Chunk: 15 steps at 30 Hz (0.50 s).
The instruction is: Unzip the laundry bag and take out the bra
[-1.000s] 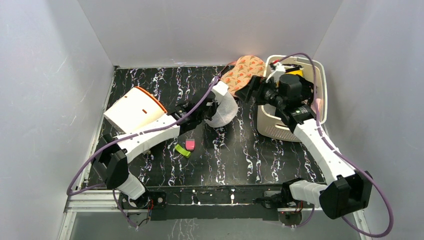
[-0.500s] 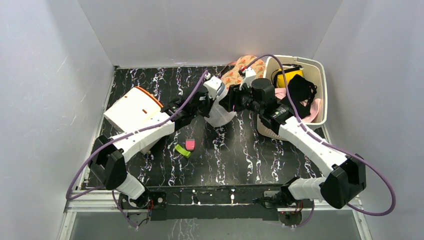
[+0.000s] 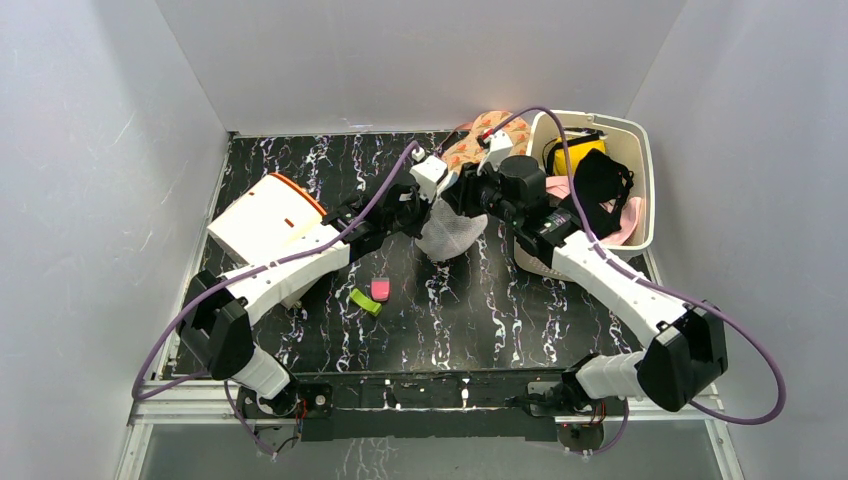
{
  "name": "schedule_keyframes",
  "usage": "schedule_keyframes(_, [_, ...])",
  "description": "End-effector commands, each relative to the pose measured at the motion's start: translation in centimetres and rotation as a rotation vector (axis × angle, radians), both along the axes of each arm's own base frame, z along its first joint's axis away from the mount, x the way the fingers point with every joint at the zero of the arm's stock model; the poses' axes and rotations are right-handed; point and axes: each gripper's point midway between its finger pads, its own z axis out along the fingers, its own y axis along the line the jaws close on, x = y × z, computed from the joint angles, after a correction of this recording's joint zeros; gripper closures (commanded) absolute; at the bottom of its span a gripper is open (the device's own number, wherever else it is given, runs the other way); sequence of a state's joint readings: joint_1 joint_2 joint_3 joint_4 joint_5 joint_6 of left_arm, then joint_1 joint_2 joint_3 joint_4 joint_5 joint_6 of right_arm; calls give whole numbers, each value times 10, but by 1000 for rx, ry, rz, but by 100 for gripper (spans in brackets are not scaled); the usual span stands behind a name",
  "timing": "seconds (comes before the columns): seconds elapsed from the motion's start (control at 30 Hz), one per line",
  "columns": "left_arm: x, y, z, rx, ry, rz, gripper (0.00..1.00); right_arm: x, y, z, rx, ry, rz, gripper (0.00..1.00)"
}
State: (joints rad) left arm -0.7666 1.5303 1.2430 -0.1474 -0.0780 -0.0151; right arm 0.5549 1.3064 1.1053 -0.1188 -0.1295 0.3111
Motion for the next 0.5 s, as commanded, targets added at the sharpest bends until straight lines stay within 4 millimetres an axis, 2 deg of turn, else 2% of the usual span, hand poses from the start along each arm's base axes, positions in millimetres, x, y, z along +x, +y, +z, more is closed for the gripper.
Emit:
schedule_keyframes(0.0, [3, -8, 22, -50, -25, -12, 100, 6, 8, 10, 18, -66, 7, 78])
schedule_keyframes(0.47, [1, -10, 24, -60, -20, -31, 100, 8, 14, -14, -2, -36, -14, 73])
